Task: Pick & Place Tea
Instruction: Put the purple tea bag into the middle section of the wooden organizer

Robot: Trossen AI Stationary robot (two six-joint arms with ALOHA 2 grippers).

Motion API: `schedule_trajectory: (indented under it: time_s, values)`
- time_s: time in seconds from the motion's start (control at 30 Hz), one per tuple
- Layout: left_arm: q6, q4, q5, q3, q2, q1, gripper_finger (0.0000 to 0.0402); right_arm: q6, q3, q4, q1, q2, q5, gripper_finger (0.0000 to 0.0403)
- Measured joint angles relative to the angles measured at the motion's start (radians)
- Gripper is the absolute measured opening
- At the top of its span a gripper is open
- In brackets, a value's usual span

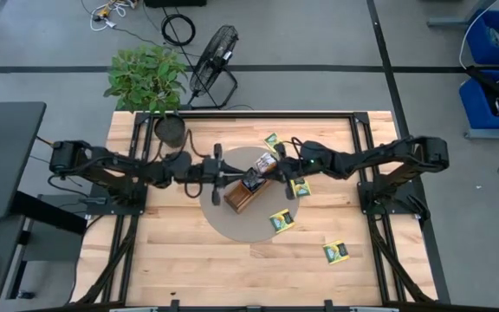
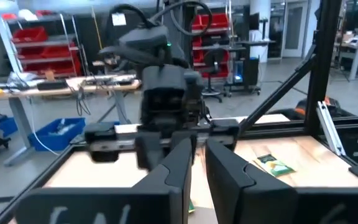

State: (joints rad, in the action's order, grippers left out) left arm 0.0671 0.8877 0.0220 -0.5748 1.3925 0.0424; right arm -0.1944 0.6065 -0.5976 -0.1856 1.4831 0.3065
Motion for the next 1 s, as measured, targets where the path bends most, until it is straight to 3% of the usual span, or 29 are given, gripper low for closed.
schedule_trajectory:
  time_s: [0.23, 0.37, 0.53, 1.0]
  values:
    - [-0.004, 0.317, -0.018, 0.185, -0.003, -0.032, 0.0053, -0.004, -0.101, -0.2, 0.025, -0.041, -0.038, 0.0]
    - [-0.029, 0.326, -0.021, 0.216, -0.001, -0.042, 0.0053, 0.013, -0.112, -0.326, 0.041, -0.042, -0.053, 0.0]
    - [0.016, 0.335, -0.009, 0.216, -0.001, -0.047, 0.006, 0.018, -0.075, -0.294, 0.058, -0.041, -0.053, 0.0]
    - [0.027, 0.305, -0.082, 0.156, 0.036, -0.039, 0.0215, 0.014, -0.065, -0.321, 0.072, -0.04, -0.062, 0.0]
